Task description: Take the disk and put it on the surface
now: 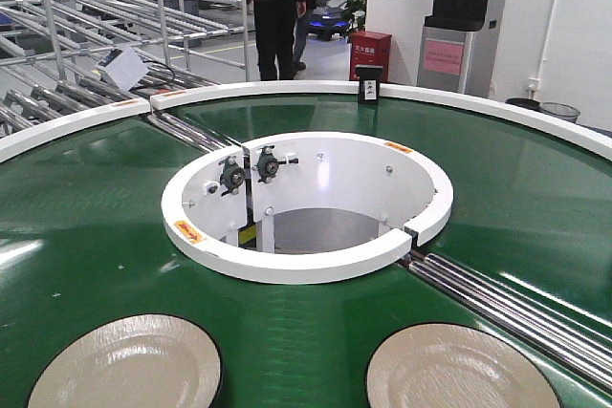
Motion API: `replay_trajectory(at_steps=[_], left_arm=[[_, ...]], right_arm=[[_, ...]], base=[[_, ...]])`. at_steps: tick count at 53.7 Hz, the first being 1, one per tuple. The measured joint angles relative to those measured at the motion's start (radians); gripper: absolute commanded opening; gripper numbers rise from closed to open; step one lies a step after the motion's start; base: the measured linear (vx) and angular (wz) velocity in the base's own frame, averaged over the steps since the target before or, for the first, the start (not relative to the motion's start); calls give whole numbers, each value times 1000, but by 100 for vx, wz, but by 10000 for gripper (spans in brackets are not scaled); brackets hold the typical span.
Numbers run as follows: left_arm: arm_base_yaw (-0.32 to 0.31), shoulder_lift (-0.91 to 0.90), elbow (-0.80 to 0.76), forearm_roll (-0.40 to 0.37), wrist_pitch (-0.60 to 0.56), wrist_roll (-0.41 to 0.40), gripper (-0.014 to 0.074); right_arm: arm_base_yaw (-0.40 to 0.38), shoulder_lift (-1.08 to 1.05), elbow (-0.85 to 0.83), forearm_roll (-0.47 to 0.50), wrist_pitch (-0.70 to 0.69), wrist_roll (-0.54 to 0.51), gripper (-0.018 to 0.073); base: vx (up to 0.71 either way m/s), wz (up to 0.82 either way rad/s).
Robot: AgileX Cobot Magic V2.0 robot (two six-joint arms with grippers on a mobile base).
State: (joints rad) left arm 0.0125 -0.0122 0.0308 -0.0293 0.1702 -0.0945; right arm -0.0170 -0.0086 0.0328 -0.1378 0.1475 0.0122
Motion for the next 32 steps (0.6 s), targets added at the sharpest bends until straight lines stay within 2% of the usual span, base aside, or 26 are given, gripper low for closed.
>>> replay_trajectory(at_steps=[32], left_arm=[[0, 0, 0, 0, 0, 0, -8]], right_arm=[[0, 0, 0, 0, 0, 0, -8]], base=[[0, 0]])
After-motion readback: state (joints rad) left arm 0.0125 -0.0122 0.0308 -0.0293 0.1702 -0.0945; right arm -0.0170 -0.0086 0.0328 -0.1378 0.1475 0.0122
